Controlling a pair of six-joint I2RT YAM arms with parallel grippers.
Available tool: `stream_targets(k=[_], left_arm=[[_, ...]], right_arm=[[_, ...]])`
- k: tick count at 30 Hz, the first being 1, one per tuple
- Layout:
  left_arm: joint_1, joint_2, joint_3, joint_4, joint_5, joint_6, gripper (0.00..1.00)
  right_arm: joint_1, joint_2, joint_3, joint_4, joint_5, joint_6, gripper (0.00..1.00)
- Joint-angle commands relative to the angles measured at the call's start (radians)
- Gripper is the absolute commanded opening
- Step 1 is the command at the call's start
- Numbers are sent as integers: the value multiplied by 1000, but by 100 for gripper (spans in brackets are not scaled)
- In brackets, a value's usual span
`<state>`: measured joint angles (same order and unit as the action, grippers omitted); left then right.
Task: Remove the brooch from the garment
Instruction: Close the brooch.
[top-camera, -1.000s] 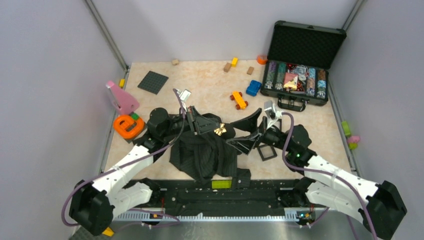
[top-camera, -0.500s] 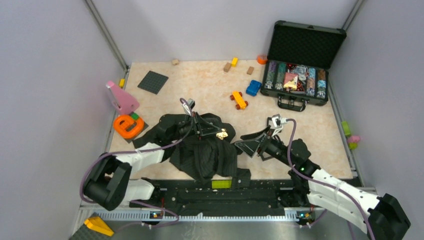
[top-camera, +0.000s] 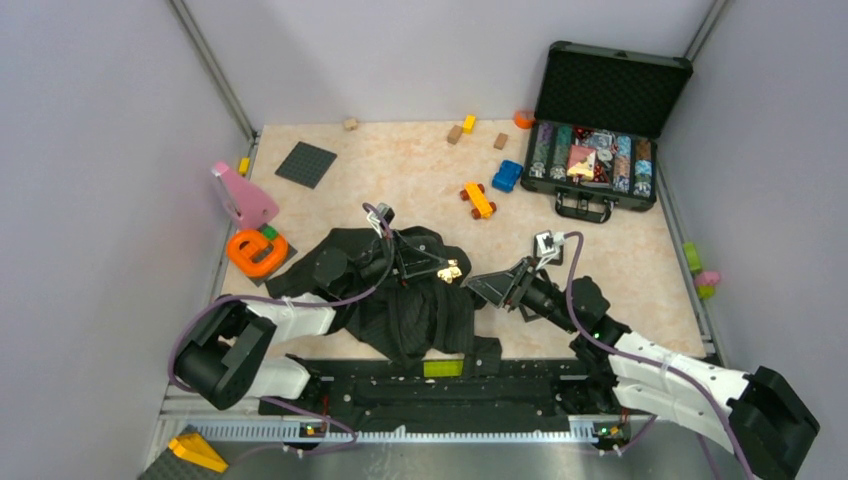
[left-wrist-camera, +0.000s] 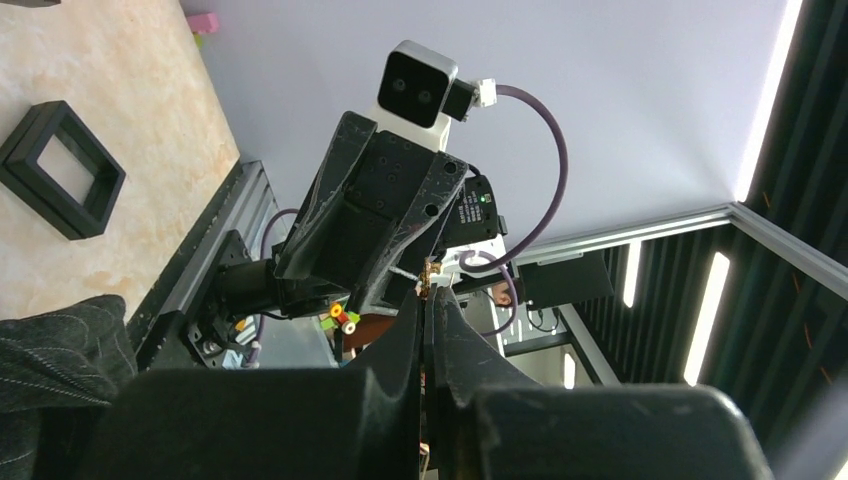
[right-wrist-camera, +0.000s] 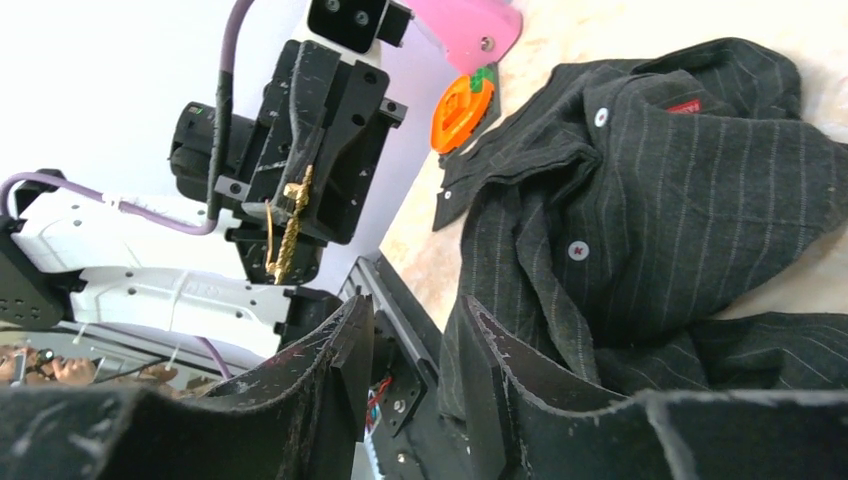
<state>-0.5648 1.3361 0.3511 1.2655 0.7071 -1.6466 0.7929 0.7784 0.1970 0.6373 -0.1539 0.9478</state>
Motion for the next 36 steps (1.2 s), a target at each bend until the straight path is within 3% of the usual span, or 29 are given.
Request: stream_targets(k=[1, 4, 8, 12, 22, 36], left_arm=[[-6, 6, -1, 93, -17, -13, 0], [-6, 5, -3, 95, -21, -20, 0], [-7, 6, -2, 101, -18, -18, 0], [-16, 4, 5, 97, -20, -8, 0], [-36, 23, 7, 131, -37, -14, 0], [-36, 41, 6, 174, -37, -28, 0]], right_arm=[[30, 4, 56, 100, 8, 8, 39], [31, -20, 51, 110, 12, 12, 41], [33, -63, 57, 86, 30, 7, 53], [34, -38, 97, 76, 9, 8, 55], [38, 77, 148, 164, -30, 34, 44], [47, 85, 152, 153, -47, 31, 39]])
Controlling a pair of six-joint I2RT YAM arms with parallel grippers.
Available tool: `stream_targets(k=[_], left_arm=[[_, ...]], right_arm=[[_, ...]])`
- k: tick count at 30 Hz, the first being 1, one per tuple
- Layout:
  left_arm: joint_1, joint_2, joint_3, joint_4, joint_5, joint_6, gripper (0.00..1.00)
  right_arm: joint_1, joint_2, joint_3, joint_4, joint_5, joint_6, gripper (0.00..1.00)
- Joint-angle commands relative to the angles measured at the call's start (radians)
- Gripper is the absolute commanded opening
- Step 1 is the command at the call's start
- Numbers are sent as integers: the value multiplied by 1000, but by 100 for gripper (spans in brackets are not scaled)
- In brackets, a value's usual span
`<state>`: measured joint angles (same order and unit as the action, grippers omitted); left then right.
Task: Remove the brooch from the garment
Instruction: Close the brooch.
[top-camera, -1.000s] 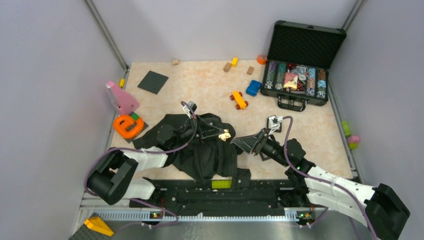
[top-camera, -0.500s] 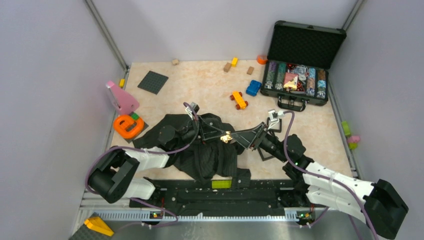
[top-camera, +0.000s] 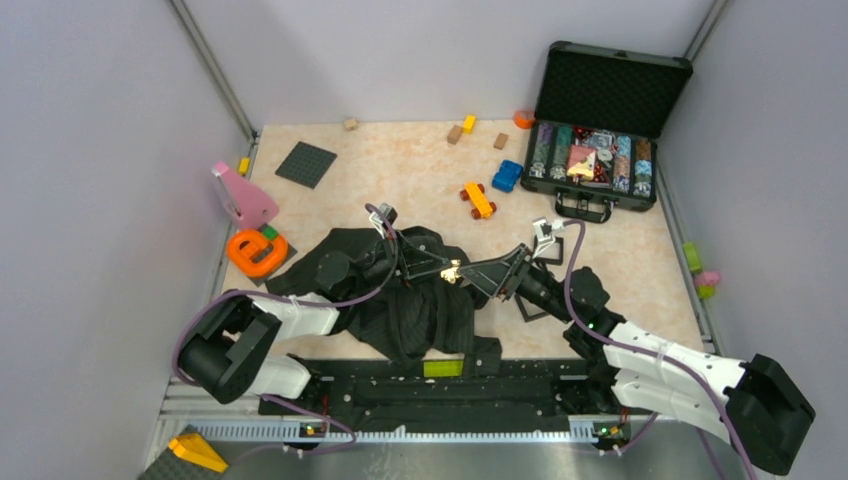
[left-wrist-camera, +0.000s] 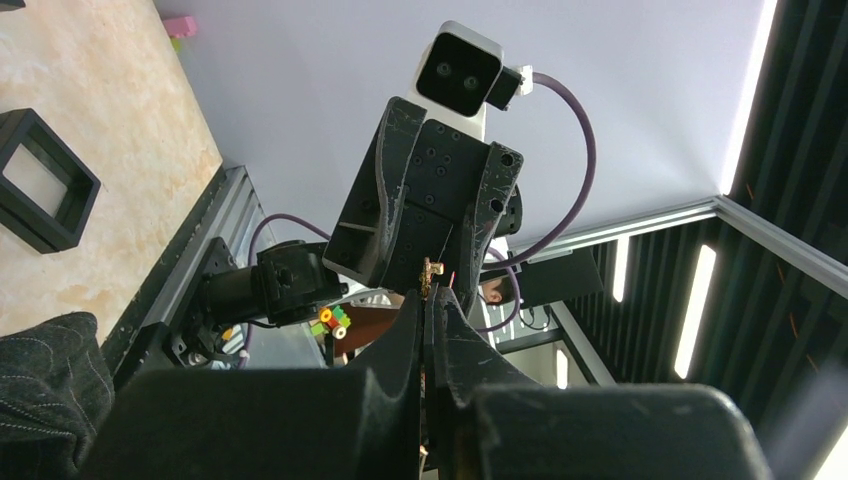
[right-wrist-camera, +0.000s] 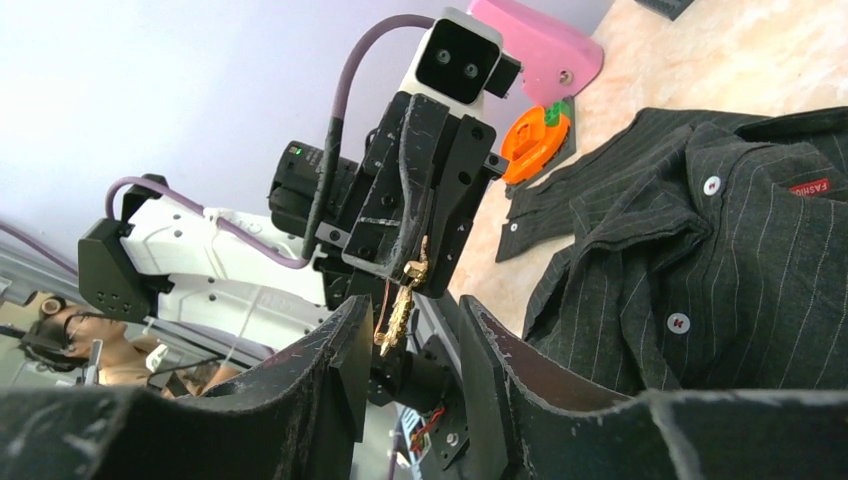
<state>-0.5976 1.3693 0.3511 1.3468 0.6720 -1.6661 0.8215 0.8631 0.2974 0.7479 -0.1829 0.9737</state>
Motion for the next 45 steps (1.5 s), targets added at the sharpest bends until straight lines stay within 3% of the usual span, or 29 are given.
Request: stream_targets(k=[1, 19, 21, 23, 25, 30, 34, 45], left_arm=[[-5, 9, 6, 94, -2, -7, 0], [-5, 20, 25, 96, 14, -11, 0], [-5, 21, 26, 95, 17, -11, 0], [-5, 23, 28, 98, 19, -12, 0], [-5, 27, 29, 101, 20, -15, 0], [-5, 24, 32, 102, 20, -15, 0], [-5, 24, 28, 104, 19, -16, 0], [-7, 19, 34, 98, 31, -9, 0]], right_arm=[[19, 6, 55, 43, -20, 5, 39], [25, 46, 76, 52, -31, 0, 27], [26, 45, 75, 52, -34, -1, 31], [25, 43, 78, 55, -41, -1, 46], [25, 38, 78, 59, -42, -4, 48], [25, 13, 72, 38, -17, -11, 32], [26, 21, 77, 31, -25, -11, 26], [26, 57, 80, 50, -58, -9, 24]])
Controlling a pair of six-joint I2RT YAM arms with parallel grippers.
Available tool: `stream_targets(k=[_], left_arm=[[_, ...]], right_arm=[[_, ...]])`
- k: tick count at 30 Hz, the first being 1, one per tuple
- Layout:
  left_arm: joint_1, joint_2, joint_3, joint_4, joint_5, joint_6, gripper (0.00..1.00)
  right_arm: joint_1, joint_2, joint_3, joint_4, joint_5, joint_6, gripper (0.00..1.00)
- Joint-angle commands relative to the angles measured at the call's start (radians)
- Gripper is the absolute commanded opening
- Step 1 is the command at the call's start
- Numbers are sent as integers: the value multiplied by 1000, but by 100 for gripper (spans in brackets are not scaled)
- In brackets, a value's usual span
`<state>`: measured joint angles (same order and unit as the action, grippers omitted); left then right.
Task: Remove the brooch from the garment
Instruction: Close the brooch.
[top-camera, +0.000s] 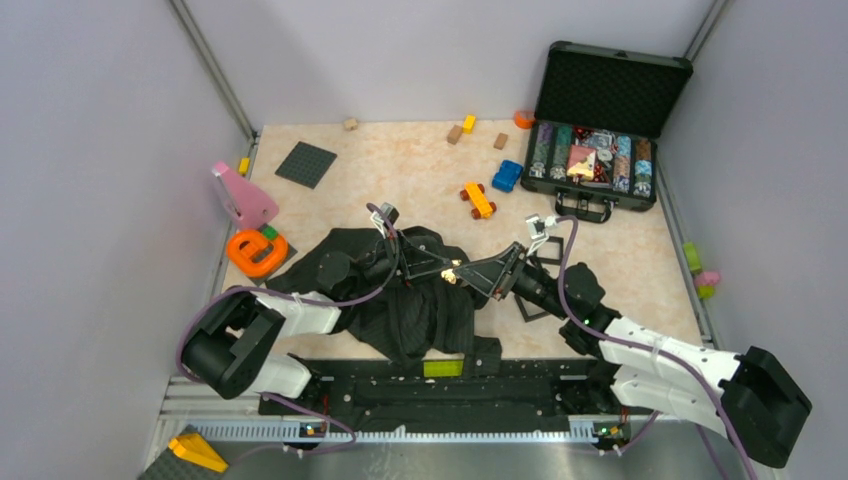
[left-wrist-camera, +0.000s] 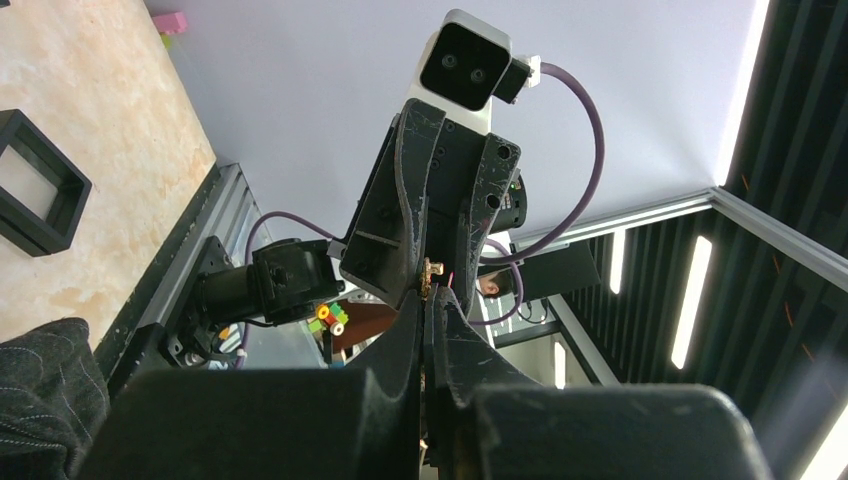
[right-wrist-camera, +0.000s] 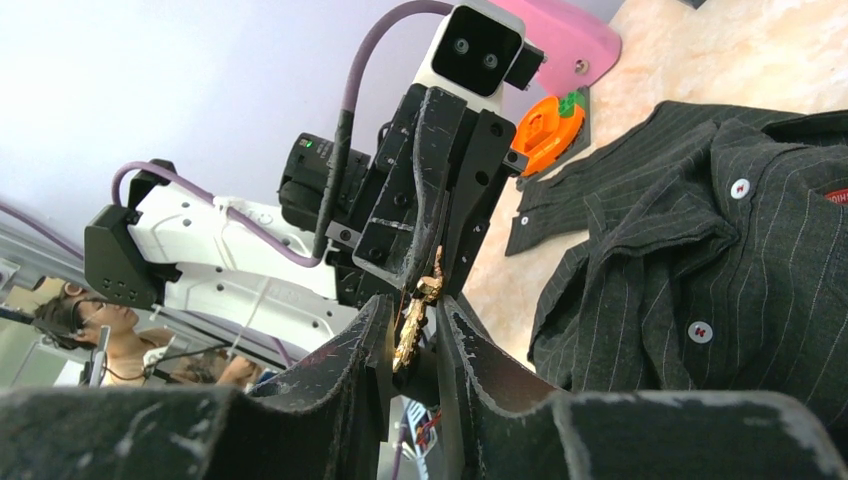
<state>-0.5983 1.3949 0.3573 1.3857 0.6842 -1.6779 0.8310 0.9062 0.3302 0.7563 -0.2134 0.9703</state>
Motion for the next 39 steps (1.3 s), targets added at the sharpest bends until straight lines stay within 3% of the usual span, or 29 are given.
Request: stream_targets(k=[1, 12, 21, 25, 32, 39], left_arm=[[-8, -6, 30, 53, 22, 7, 0], [-15, -74, 41, -29, 38, 113, 0], [-54, -214, 97, -274, 44, 323, 0], [-58, -225, 102, -243, 56, 329, 0], [-76, -227, 102, -130, 85, 342, 0], [-77, -334, 96, -255, 46, 471, 0]], right_arm=[[16, 17, 48, 43, -33, -5, 23], [17, 11, 42, 36, -52, -12, 19], [22, -9, 44, 18, -78, -36, 16], [25, -11, 45, 31, -105, -45, 7], [30, -54, 39, 28, -142, -91, 2], [31, -124, 15, -3, -123, -138, 3]])
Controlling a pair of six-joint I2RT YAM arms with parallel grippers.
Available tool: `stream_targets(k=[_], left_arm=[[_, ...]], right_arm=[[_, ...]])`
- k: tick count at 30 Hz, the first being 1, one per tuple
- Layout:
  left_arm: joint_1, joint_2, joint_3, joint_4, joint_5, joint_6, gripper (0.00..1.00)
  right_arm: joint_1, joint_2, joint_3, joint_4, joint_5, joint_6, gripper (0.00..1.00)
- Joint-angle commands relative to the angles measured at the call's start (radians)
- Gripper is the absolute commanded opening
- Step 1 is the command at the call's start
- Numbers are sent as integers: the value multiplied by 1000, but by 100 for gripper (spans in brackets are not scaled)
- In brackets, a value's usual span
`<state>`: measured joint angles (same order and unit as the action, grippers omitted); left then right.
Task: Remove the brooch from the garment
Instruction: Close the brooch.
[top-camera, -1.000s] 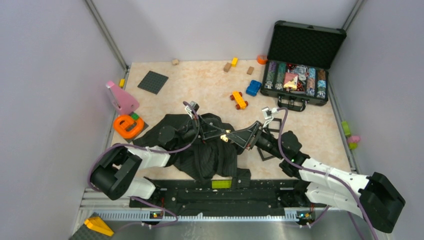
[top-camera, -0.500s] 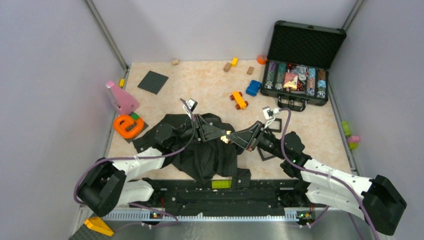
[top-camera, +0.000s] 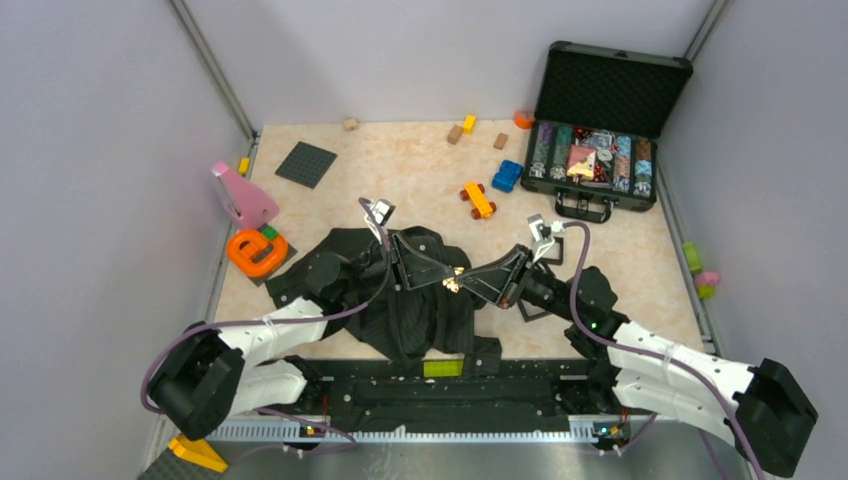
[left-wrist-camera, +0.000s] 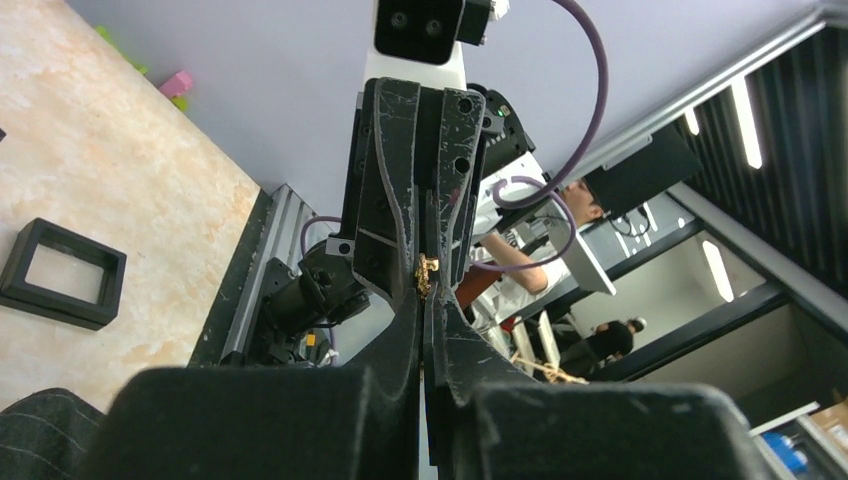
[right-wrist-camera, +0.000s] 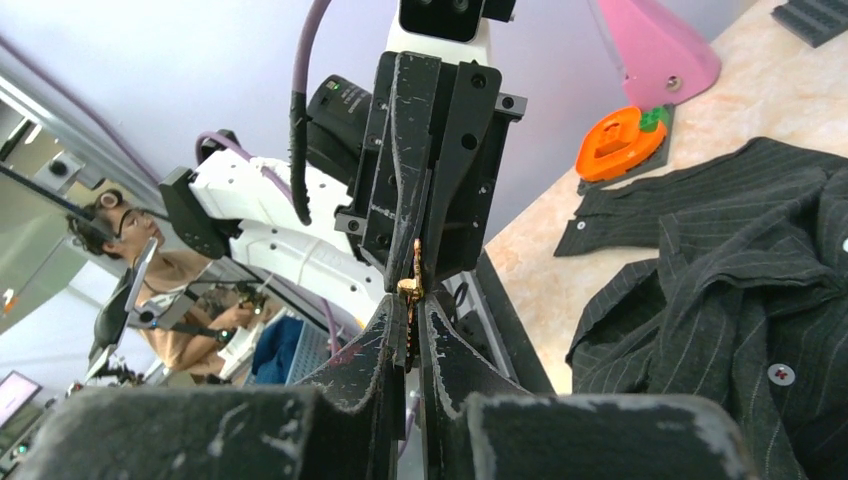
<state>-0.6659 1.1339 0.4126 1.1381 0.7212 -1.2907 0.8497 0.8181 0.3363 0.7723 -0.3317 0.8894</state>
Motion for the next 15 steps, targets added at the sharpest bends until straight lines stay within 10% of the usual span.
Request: stream_targets(k=[1, 15], left_arm=[[-10, -81, 41, -21, 6, 92, 0], [-10, -105, 28, -56, -40, 104, 0]], right_arm=[[12, -39, 6, -16, -6, -59, 3], [12, -49, -13, 11, -10, -61, 13]])
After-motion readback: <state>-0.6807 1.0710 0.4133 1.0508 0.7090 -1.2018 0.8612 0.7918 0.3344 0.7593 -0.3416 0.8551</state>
